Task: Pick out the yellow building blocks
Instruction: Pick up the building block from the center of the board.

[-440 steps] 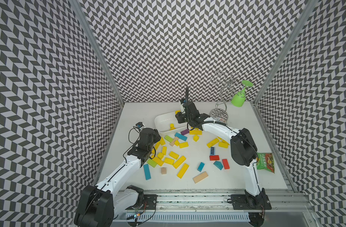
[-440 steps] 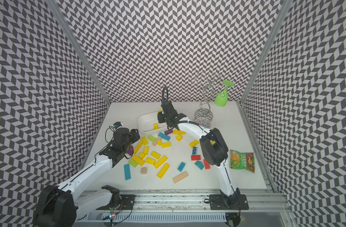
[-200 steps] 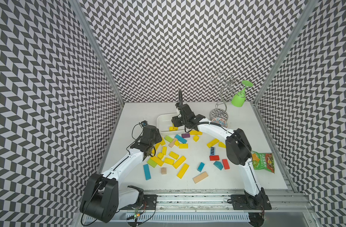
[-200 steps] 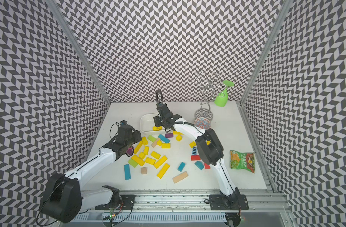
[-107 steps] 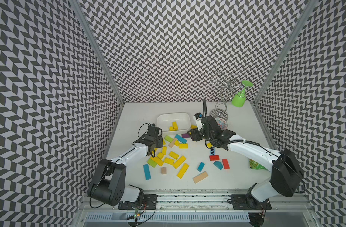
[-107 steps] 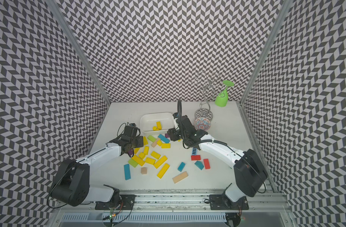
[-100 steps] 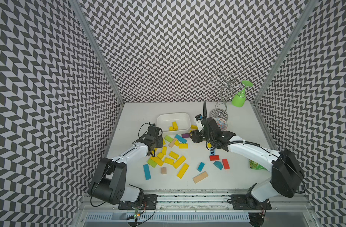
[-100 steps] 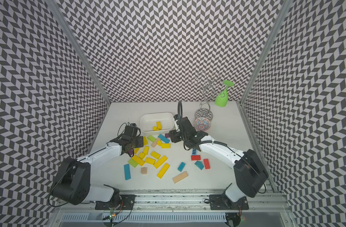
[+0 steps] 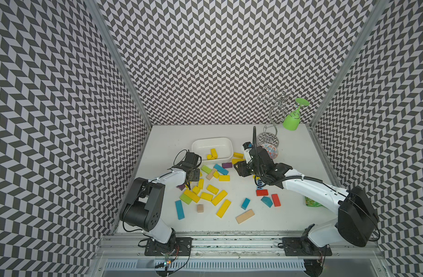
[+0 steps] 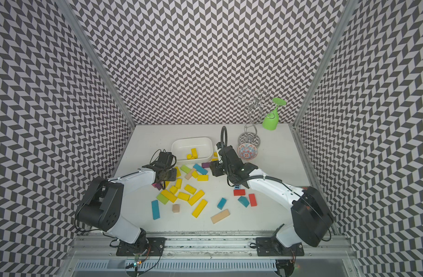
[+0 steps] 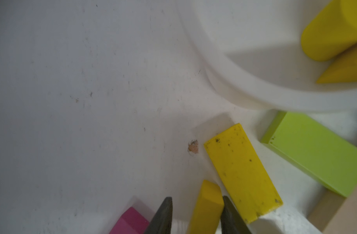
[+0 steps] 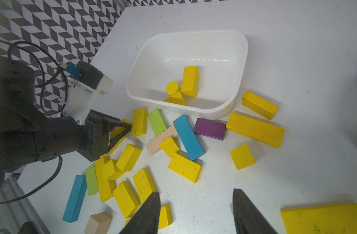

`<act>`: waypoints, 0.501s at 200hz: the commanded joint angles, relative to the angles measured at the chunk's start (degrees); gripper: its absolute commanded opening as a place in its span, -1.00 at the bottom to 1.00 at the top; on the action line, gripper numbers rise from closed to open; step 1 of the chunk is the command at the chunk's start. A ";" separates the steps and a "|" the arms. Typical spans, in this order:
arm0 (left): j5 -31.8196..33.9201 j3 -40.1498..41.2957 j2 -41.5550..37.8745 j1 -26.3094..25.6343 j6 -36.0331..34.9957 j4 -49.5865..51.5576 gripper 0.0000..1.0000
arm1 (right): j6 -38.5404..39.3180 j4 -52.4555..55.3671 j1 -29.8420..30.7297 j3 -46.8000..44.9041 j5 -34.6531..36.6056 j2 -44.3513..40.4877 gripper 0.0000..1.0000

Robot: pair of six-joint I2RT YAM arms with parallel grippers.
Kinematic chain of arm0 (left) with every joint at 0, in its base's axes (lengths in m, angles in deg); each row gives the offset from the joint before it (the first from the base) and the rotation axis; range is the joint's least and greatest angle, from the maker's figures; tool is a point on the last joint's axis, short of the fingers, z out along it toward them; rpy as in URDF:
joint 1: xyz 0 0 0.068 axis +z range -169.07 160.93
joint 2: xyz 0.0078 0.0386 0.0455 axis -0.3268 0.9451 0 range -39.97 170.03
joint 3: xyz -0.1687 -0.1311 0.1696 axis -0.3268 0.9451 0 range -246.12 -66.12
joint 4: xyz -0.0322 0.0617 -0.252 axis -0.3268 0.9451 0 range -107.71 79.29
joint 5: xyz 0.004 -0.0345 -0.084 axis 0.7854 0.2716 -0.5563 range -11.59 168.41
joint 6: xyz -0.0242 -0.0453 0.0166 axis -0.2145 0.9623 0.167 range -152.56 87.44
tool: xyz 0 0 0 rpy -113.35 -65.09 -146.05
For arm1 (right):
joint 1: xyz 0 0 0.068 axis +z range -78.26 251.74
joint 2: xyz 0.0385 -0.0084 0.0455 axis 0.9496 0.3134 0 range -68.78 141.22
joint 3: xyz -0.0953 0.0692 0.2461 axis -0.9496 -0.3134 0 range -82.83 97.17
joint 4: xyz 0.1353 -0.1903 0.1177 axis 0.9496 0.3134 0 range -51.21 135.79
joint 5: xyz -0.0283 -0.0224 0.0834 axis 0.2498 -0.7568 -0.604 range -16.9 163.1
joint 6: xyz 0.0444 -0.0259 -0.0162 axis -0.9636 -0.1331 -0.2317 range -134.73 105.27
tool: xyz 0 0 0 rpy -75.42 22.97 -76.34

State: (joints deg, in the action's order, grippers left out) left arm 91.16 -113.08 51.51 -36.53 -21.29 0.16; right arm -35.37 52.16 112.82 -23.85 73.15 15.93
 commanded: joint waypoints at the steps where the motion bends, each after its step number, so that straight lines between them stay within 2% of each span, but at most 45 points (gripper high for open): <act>1: 0.08 -1.12 0.62 0.28 -1.31 -0.20 -0.29 | -1.02 -2.65 0.14 -0.80 1.07 -1.41 0.16; 55: 0.94 -0.85 -0.51 0.15 -1.42 -0.14 -0.73 | -1.36 -2.55 0.16 -1.02 0.65 -1.45 0.16; 100: 5.33 -1.67 -9.03 -0.02 -1.34 1.63 -0.97 | -1.64 -2.81 0.14 -1.76 0.04 -1.32 0.16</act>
State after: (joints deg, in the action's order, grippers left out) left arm 93.09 -113.08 48.28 -36.55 -22.56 0.73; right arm -36.11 52.03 112.82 -24.88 73.30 15.93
